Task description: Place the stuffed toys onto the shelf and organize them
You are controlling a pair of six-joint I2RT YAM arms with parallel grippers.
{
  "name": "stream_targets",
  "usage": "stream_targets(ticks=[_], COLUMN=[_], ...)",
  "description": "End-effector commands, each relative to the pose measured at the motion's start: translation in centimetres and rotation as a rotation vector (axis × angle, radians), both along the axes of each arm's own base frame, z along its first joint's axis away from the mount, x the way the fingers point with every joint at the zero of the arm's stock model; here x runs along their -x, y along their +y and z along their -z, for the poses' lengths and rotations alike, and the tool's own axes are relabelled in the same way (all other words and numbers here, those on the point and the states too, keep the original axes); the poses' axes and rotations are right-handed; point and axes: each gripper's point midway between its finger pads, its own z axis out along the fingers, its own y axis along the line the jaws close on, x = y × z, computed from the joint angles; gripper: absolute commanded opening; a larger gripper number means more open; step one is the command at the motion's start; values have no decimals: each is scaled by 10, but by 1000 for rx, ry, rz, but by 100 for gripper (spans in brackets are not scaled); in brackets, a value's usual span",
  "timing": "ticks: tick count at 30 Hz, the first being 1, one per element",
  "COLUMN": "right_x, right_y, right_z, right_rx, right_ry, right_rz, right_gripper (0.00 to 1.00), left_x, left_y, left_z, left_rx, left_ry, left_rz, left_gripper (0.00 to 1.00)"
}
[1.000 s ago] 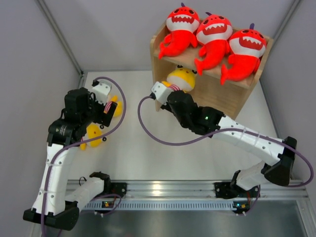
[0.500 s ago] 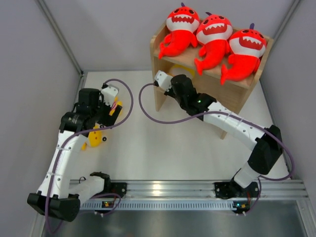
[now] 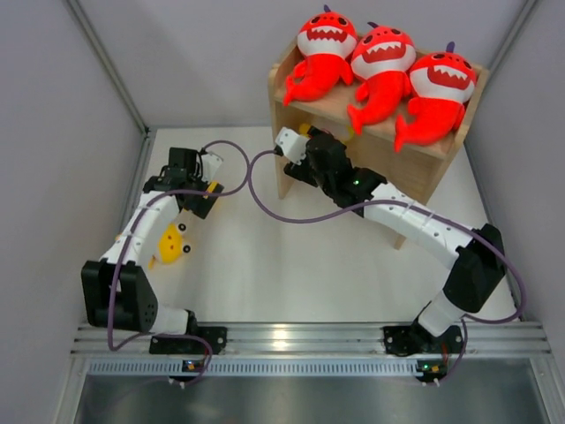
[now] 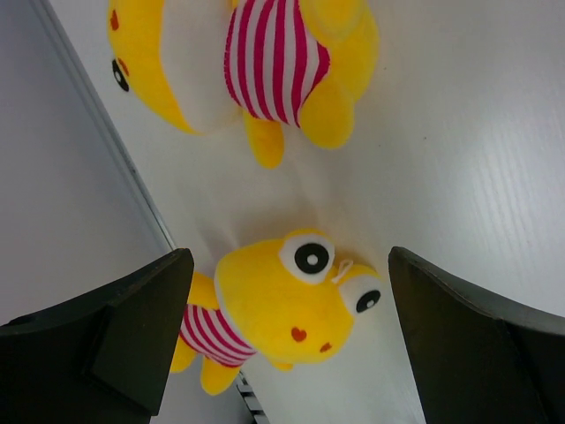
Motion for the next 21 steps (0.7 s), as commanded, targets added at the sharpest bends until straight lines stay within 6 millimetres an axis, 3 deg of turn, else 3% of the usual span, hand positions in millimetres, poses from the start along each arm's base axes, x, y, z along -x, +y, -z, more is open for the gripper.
stream_targets(ticks=[1, 4, 5, 6, 7, 8, 9, 11, 13, 14, 19, 21], right_x=[12, 25, 33, 36, 39, 44, 46, 53, 56, 58, 72, 82], right_y=[3, 15, 22, 23, 25, 29, 30, 34, 34, 33, 29, 31], right_z=[-33, -33, -37, -40, -41, -45, -47, -50, -53, -56, -62, -59], right_rx=[-89, -60, -60, -60, -61, -66, -69, -65, -68, -76, -106, -125], right_ry=[-54, -60, -67, -74, -76, -81, -85, -94, -98, -101, -107, -97], right_rz=[-33, -83, -108, -109, -116, -127, -130, -144, -142, -143, -162, -179], right_gripper=[75, 81, 82, 82, 82, 82, 82, 82, 82, 82, 83, 83], left_x=[-52, -85, -93, -105, -112, -120, -130, -142, -153, -157, -177, -178], left_y=[7, 24, 37, 57, 66, 76, 83, 84, 81, 79, 80, 65], left_z=[1, -5, -4, -19, -19, 0, -6, 22, 34, 56, 86, 96], left_rx=[10, 128, 156, 189, 190, 182, 171, 171, 197, 202, 257, 353], left_ry=[-93, -116, -121, -166, -172, -137, -156, -101, -82, -37, -5, 24], left_rz=[5, -81, -122, -194, -232, -271, -294, -301, -280, -279, -326, -288], left_gripper=[98, 97, 97, 97, 97, 96, 96, 96, 96, 97, 96, 93])
